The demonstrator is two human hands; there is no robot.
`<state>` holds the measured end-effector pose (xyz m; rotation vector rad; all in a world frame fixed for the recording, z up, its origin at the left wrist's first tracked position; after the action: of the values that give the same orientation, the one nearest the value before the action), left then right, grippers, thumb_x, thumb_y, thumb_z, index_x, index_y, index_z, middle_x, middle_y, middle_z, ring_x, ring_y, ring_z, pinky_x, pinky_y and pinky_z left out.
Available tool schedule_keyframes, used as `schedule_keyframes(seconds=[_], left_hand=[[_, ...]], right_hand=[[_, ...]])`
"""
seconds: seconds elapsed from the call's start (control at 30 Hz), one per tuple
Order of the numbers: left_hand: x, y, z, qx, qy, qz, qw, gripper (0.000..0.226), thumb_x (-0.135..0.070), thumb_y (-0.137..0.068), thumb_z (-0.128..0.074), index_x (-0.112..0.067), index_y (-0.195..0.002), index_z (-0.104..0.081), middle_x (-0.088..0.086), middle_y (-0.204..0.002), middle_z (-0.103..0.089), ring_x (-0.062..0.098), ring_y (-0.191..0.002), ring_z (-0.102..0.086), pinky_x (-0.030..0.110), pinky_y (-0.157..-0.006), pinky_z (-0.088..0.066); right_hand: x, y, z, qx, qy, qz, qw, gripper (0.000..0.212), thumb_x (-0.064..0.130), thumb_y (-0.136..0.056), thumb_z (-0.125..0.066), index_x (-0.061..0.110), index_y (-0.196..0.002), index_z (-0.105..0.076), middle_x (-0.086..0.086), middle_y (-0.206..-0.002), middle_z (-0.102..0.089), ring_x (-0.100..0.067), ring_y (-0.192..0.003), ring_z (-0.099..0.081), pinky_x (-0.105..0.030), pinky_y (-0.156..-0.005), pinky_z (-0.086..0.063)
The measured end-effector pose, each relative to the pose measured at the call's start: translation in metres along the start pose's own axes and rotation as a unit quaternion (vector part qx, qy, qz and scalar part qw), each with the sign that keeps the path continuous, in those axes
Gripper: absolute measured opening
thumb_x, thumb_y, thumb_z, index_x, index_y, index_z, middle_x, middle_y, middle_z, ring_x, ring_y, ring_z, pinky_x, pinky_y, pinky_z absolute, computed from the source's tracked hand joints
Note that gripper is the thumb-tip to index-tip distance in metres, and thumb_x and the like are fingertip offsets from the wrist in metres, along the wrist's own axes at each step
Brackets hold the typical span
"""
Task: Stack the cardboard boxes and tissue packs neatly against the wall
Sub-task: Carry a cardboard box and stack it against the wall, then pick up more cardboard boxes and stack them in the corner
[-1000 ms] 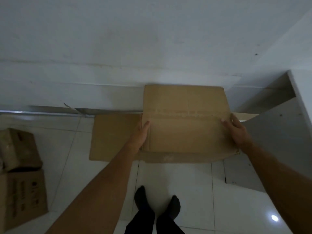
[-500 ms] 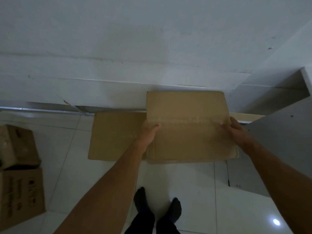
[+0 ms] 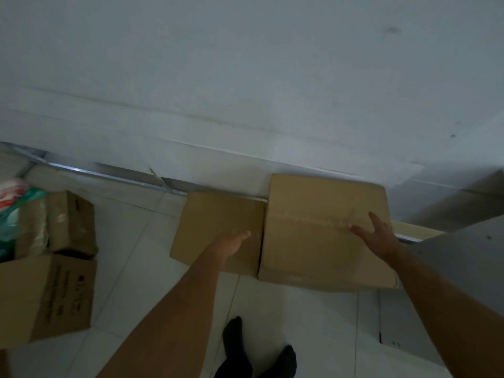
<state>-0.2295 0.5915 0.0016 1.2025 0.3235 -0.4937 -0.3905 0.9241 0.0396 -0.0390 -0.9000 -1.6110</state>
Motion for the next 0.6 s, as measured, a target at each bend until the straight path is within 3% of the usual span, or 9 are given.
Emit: schedule_keyframes(seconds=[0.1, 0.23, 0.3, 0.37, 0.43, 0.5, 0.53, 0.57, 0.6], left_hand=[[0.025, 0.034, 0.032, -0.015, 0.035, -0.011, 0.999, 0.053, -0.043, -0.096, -0.051, -0.013, -0.139, -0.050, 0.009, -0.137, -0.054, 0.022, -0.113, -0.057, 0.031, -0.093, -0.047], [0.081, 0.089, 0.078, -0.058, 0.075, 0.022, 0.995, 0.045, -0.031, -0.100, -0.047, -0.011, -0.140, -0.047, 0.009, -0.138, -0.051, 0.028, -0.123, -0.054, 0.032, -0.092, -0.042], [0.119, 0.119, 0.103, -0.081, 0.108, 0.046, 0.990, 0.042, -0.029, -0.100, -0.048, -0.010, -0.137, -0.049, 0.006, -0.114, -0.057, 0.019, -0.092, -0.060, 0.026, -0.068, -0.039], [0.154, 0.148, 0.132, -0.101, 0.139, 0.067, 0.983, 0.038, -0.035, -0.098, -0.051, -0.012, -0.129, -0.051, -0.001, -0.094, -0.054, 0.012, -0.074, -0.053, 0.022, -0.058, -0.030], [0.183, 0.181, 0.163, -0.116, 0.161, 0.096, 0.975, 0.037, -0.040, -0.097, -0.051, -0.015, -0.123, -0.049, 0.002, -0.104, -0.054, 0.017, -0.084, -0.054, 0.022, -0.059, -0.030], [0.210, 0.215, 0.199, -0.138, 0.168, 0.100, 0.971, 0.040, -0.042, -0.097, -0.051, -0.014, -0.125, -0.049, 0.004, -0.113, -0.053, 0.020, -0.093, -0.053, 0.024, -0.061, -0.034], [0.221, 0.233, 0.220, -0.156, 0.179, 0.094, 0.967, 0.040, -0.039, -0.098, -0.050, -0.013, -0.128, -0.049, 0.005, -0.113, -0.052, 0.020, -0.095, -0.052, 0.025, -0.064, -0.039], [0.237, 0.244, 0.245, -0.187, 0.179, 0.088, 0.962, 0.039, -0.034, -0.099, -0.049, -0.012, -0.132, -0.049, 0.006, -0.114, -0.051, 0.022, -0.098, -0.052, 0.029, -0.070, -0.045], [0.263, 0.240, 0.268, -0.196, 0.213, 0.079, 0.954, 0.040, -0.027, -0.101, -0.047, -0.009, -0.137, -0.047, 0.009, -0.116, -0.051, 0.024, -0.101, -0.053, 0.031, -0.081, -0.046]], right_hand=[[0.037, 0.018, -0.010, 0.039, 0.040, 0.029, 0.998, 0.082, 0.042, -0.091, -0.063, 0.013, -0.155, -0.020, -0.020, -0.158, -0.023, -0.038, -0.144, -0.029, -0.045, -0.114, -0.027], [0.092, 0.048, -0.035, 0.109, 0.090, 0.071, 0.987, 0.084, 0.043, -0.091, -0.062, 0.012, -0.155, -0.018, -0.018, -0.159, -0.024, -0.034, -0.145, -0.029, -0.040, -0.114, -0.027], [0.124, 0.070, -0.049, 0.138, 0.099, 0.095, 0.981, 0.084, 0.043, -0.091, -0.062, 0.012, -0.155, -0.018, -0.016, -0.159, -0.025, -0.032, -0.145, -0.029, -0.039, -0.114, -0.027], [0.160, 0.093, -0.065, 0.154, 0.105, 0.122, 0.975, 0.085, 0.042, -0.090, -0.064, 0.011, -0.155, -0.018, -0.015, -0.159, -0.026, -0.030, -0.145, -0.030, -0.038, -0.114, -0.029], [0.197, 0.117, -0.083, 0.167, 0.130, 0.153, 0.965, 0.099, 0.054, -0.081, -0.068, 0.009, -0.154, -0.019, -0.015, -0.159, -0.027, -0.030, -0.145, -0.030, -0.038, -0.113, -0.029], [0.235, 0.131, -0.110, 0.174, 0.144, 0.186, 0.956, 0.146, 0.090, -0.041, -0.066, 0.008, -0.154, -0.021, -0.014, -0.160, -0.024, -0.032, -0.145, -0.029, -0.041, -0.115, -0.027], [0.257, 0.143, -0.127, 0.185, 0.155, 0.196, 0.950, 0.158, 0.096, -0.028, -0.060, 0.010, -0.154, -0.019, -0.013, -0.161, -0.021, -0.032, -0.146, -0.027, -0.043, -0.117, -0.026], [0.283, 0.163, -0.144, 0.206, 0.162, 0.204, 0.943, 0.149, 0.094, -0.038, -0.061, 0.013, -0.155, -0.016, -0.012, -0.161, -0.019, -0.032, -0.146, -0.026, -0.044, -0.118, -0.025], [0.311, 0.191, -0.159, 0.221, 0.176, 0.226, 0.932, 0.126, 0.081, -0.061, -0.064, 0.014, -0.156, -0.014, -0.012, -0.162, -0.019, -0.033, -0.146, -0.026, -0.045, -0.118, -0.024]])
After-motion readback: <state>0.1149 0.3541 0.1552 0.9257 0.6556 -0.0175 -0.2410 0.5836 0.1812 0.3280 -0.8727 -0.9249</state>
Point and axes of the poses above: each hand's wrist, its own y-axis away from the middle knuckle, its own z-axis out of the back of the hand, x = y × z, the point moved 6 cm from there along -y, towards the middle knuckle
